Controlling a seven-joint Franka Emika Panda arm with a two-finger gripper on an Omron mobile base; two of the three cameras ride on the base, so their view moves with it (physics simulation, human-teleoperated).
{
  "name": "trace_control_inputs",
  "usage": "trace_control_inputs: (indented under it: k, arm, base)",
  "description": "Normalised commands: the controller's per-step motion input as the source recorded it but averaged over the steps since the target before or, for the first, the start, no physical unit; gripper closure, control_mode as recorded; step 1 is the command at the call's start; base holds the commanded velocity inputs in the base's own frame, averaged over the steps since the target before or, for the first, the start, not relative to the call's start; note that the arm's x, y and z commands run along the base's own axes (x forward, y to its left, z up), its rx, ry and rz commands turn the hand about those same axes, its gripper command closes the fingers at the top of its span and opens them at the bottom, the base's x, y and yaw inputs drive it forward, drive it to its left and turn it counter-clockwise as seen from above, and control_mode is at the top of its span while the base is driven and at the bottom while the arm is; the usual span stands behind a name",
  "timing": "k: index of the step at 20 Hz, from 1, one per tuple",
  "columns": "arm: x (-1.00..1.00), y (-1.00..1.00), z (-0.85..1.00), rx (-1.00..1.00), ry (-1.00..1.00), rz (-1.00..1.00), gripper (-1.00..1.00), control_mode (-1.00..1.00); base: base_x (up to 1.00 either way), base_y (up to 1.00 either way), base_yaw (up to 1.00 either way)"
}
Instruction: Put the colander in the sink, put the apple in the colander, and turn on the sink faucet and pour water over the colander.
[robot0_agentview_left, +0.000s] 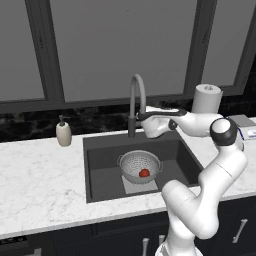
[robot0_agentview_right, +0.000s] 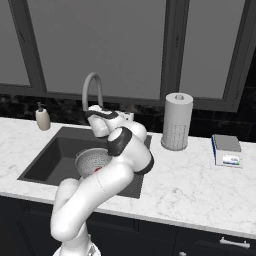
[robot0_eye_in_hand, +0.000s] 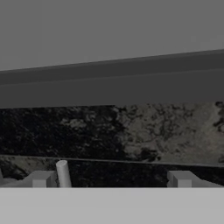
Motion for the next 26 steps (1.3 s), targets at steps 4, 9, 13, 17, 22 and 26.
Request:
trace_control_inputs:
  k: [4,9,13,17,22,26]
  arm:
    - [0.01,-0.16,0.00,0.01,0.00,0.00,-1.00,-1.00]
    - [0.03,-0.38,0.00,0.02,0.00,0.00,-1.00,-1.00]
    - [0.00,-0.46,0.00,0.03,0.00,0.00,-1.00,-1.00]
    - [0.02,-0.63,0.00,0.05,0.00,0.00,-1.00,-1.00]
    - [0.01,-0.67,0.00,0.06,0.00,0.00,-1.00,-1.00]
    - [0.00,-0.73,0.00,0.07,0.00,0.00,-1.00,-1.00]
  base:
    - [0.00,0.00,0.00]
    - [0.00,0.00,0.00]
    - [0.00,0.00,0.00]
    - [0.00,0.00,0.00]
    - [0.00,0.00,0.00]
    - [0.00,0.00,0.00]
